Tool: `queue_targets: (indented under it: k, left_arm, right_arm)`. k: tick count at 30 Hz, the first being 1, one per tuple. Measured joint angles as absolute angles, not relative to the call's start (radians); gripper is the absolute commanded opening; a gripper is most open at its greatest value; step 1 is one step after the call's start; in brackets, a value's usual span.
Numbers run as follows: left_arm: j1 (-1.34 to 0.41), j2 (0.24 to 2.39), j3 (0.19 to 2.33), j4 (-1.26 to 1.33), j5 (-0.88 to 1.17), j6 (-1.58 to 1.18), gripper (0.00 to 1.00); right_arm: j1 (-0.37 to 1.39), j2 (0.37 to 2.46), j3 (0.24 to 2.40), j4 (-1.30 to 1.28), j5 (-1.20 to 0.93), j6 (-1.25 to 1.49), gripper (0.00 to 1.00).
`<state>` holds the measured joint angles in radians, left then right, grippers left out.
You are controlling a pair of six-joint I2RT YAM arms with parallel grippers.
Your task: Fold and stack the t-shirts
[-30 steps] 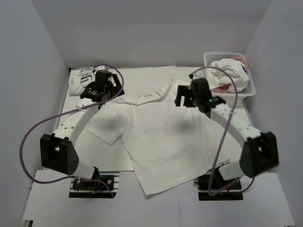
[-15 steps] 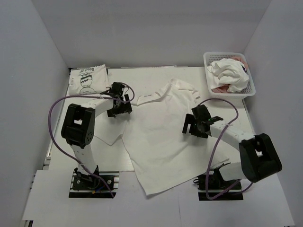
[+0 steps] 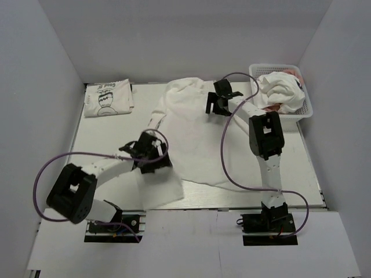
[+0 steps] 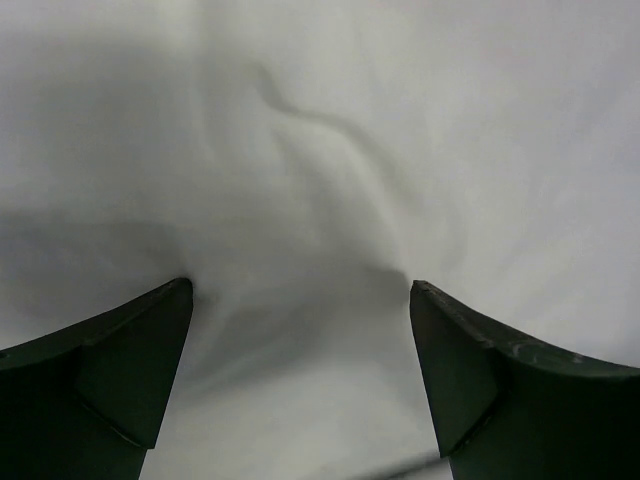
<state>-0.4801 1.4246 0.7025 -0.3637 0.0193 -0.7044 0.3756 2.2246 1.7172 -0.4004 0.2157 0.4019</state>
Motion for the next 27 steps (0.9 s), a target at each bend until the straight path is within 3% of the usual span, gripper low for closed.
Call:
queue_targets:
  k: [3, 7, 11, 18, 22, 27]
  left_arm:
    - [-0.624, 1.365, 0.67, -0.416, 0.124, -0.772, 1.0]
    - [-0.741, 1.361, 0.76, -0.568, 0.146, -0.797, 1.0]
    - [-0.761, 1.362, 0.943, -0.634, 0.061, -0.776, 1.0]
    - [-0.73, 1.449, 1.14, -0.648, -0.188, -0.752, 1.0]
    - [-0.714, 1.617, 1.26, -0.615, -0.28, -0.712, 1.0]
    - [-0.687, 1.819, 1.384, -0.585, -0.346, -0.684, 1.0]
  right_arm:
    - [0.374, 2.351, 1.965, -0.435, 0.198, 0.344, 0.91]
    - [0.387, 2.286, 1.975, -0.439, 0.18, 0.273, 0.91]
    - [0.411, 2.024, 1.745, -0.401, 0.166, 0.243, 0.91]
    - [0.443, 1.534, 1.129, -0.259, 0.142, 0.302, 0.91]
    - [0.44, 1.496, 0.897, -0.255, 0.102, 0.352, 0.91]
    - [0.44, 1.47, 0.753, -0.258, 0.079, 0.384, 0.91]
